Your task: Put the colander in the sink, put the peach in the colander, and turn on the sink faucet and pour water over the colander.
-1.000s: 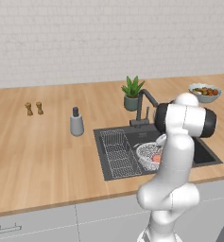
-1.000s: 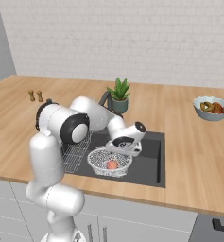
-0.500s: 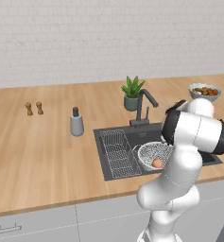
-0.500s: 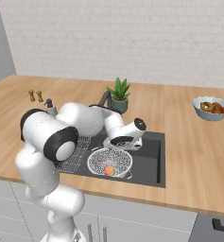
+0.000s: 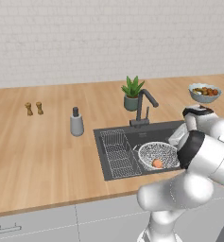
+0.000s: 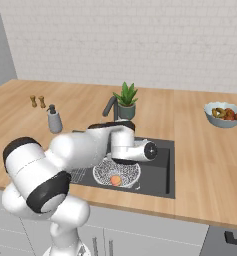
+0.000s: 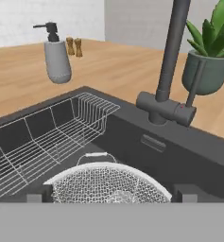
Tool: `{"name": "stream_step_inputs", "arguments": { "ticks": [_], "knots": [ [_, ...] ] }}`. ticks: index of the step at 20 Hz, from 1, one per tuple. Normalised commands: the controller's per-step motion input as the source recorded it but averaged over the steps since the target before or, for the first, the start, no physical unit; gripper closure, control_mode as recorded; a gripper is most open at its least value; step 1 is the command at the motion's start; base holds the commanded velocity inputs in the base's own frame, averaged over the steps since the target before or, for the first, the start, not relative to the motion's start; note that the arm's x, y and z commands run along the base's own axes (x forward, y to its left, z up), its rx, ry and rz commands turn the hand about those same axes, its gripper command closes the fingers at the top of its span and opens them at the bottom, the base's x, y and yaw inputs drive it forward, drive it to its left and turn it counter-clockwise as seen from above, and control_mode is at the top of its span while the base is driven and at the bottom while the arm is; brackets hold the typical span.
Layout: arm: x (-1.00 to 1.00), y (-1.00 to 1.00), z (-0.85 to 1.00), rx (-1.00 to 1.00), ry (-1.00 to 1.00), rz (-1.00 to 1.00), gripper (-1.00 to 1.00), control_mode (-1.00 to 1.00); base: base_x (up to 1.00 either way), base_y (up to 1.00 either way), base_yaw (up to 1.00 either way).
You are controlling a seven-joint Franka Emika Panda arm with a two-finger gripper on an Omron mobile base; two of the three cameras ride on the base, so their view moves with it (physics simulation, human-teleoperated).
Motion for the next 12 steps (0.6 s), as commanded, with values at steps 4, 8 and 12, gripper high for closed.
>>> {"name": "stream_step_inputs", "arguments": {
  "ticks": [4, 8, 12],
  "knots": [
    [0.11, 0.07, 0.57, 0.01, -0.28, 0.13, -1.00, -1.00, 0.00, 0.00, 0.00],
    [0.19, 0.00, 0.52, 0.11, -0.16, 0.15, -1.00, -1.00, 0.00, 0.00, 0.00],
    [0.13, -0.01, 0.33, 0.14, -0.13, 0.18, -1.00, -1.00, 0.00, 0.00, 0.00]
  ]
}}
